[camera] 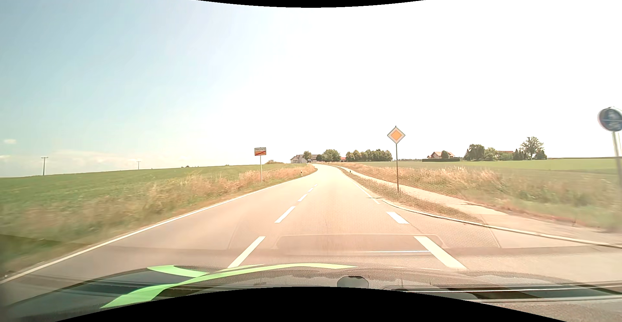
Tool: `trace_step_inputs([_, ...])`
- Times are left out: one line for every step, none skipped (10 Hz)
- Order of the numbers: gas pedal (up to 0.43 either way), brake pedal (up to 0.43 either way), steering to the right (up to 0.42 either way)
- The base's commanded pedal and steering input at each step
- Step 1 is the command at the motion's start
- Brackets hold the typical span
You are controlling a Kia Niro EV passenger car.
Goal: Follow the waypoints while adhering to traffic rules and regulations
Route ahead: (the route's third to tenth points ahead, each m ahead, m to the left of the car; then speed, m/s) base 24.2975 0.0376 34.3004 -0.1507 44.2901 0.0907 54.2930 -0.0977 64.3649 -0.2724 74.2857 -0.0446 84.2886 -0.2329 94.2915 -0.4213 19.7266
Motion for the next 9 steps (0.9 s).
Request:
trace_step_inputs([0.358,0.000,0.013])
trace_step_inputs([0.358,0.000,0.011])
trace_step_inputs([0.358,0.000,0.006])
trace_step_inputs([0.358,0.000,0.003])
trace_step_inputs([0.358,0.000,0.002])
trace_step_inputs([0.358,0.000,0.002])
trace_step_inputs([0.331,0.000,0.002])
trace_step_inputs([0.331,0.000,0.002])
trace_step_inputs([0.331,0.000,0.002])
